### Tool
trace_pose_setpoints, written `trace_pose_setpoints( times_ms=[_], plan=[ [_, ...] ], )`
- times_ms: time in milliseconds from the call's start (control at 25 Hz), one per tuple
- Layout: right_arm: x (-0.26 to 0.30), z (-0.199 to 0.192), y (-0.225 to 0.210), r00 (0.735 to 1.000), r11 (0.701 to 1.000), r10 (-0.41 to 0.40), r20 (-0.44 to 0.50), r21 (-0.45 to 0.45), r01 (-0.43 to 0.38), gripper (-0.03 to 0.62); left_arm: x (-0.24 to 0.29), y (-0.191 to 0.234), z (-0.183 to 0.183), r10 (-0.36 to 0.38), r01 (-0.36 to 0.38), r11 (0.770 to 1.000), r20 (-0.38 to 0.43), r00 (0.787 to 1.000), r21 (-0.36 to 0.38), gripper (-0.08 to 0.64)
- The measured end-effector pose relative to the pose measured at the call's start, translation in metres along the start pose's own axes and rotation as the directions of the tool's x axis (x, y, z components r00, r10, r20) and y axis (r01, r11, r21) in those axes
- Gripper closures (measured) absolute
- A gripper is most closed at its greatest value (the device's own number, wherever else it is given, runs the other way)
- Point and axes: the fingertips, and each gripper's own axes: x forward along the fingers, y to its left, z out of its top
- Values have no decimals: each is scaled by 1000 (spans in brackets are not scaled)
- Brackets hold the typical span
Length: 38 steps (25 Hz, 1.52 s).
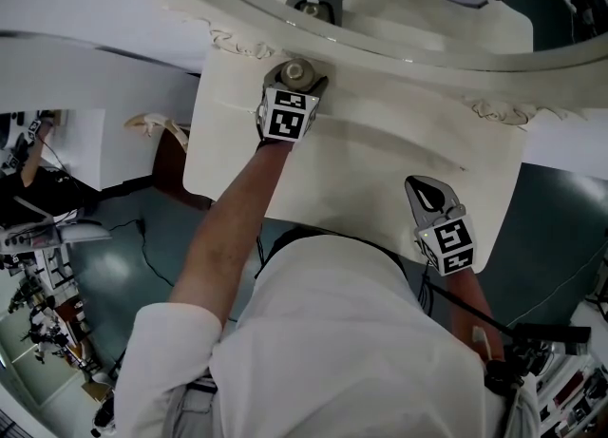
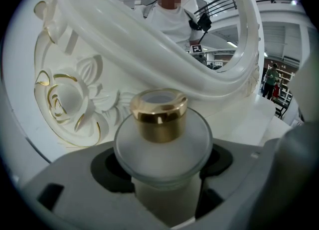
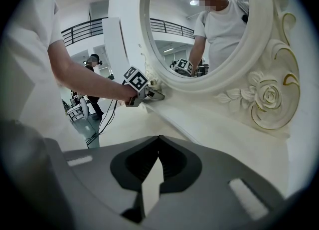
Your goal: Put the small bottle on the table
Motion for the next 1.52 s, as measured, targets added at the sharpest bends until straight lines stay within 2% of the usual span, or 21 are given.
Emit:
trace_pose_setpoints(
  times_ms=[320,760,1080,1320,1400,1520],
  plan=[
    [0,2,10,1000,1000,-7,-4,-11,7,591,-11,-1,2,-13,13,1000,2,1000,-19,153],
    [1,4,54,1000,998,1,7,-55,-1,591,-74,-4,-13,-63,65,997,49,997,-37,152],
    [6,19,98,999,994,-12,37,-105,16,591,-153,-6,-36,-129,136,989,108,986,-60,313],
    [16,23,162,999,991,-20,48,-130,26,591,-237,5,-71,-128,146,986,198,972,-82,534],
    [15,23,183,998,990,-24,53,-139,31,591,-265,5,-83,-131,151,985,220,967,-77,560],
    [14,22,211,998,989,-31,62,-145,39,591,-300,0,-100,-160,182,981,235,959,-73,558]
  ],
)
